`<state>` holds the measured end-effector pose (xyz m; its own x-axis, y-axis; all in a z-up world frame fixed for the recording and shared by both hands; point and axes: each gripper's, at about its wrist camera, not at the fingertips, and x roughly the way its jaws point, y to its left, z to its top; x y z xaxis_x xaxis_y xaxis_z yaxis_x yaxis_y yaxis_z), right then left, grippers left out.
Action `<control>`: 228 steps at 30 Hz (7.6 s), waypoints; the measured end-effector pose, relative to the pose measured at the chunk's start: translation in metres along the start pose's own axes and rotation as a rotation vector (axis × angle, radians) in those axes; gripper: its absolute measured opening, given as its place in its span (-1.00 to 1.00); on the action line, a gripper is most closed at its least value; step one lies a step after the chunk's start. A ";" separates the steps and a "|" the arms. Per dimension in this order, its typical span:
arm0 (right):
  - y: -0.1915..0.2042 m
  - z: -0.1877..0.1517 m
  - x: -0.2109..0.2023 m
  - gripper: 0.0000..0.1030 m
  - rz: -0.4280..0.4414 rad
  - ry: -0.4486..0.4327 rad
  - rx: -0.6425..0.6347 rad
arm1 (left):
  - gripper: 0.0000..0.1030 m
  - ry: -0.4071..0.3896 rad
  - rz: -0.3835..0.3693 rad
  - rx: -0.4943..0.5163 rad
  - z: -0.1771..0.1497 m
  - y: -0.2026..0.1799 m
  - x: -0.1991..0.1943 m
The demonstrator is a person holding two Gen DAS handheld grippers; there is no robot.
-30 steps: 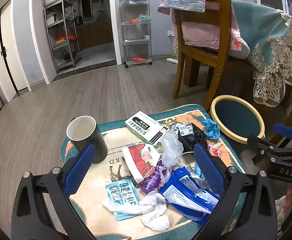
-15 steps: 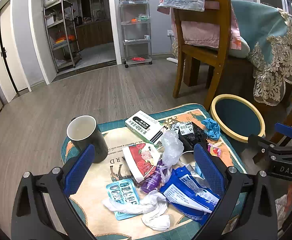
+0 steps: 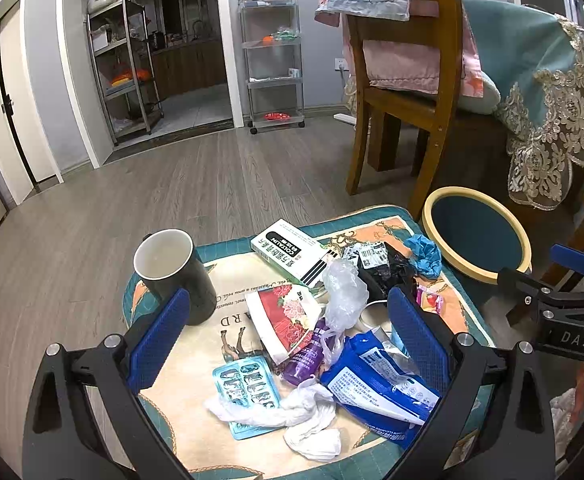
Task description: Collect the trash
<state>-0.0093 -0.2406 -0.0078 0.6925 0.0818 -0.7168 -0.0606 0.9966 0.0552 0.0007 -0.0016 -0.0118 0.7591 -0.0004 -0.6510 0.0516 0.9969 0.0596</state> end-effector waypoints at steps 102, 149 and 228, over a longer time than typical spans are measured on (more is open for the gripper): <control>-0.022 0.058 0.196 -0.45 0.237 0.221 -0.280 | 0.68 0.390 0.127 -0.182 0.057 0.014 0.294; -0.222 0.086 0.113 -0.47 0.009 0.034 0.190 | 0.55 -0.090 -0.335 0.256 0.121 -0.238 0.108; 0.006 0.051 0.152 0.80 0.147 0.238 -0.145 | 0.88 0.232 0.038 0.005 0.029 0.010 0.139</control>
<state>0.1318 -0.2221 -0.0811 0.4819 0.2049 -0.8519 -0.2618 0.9615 0.0832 0.1257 0.0064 -0.0795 0.5907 0.0562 -0.8049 0.0291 0.9954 0.0908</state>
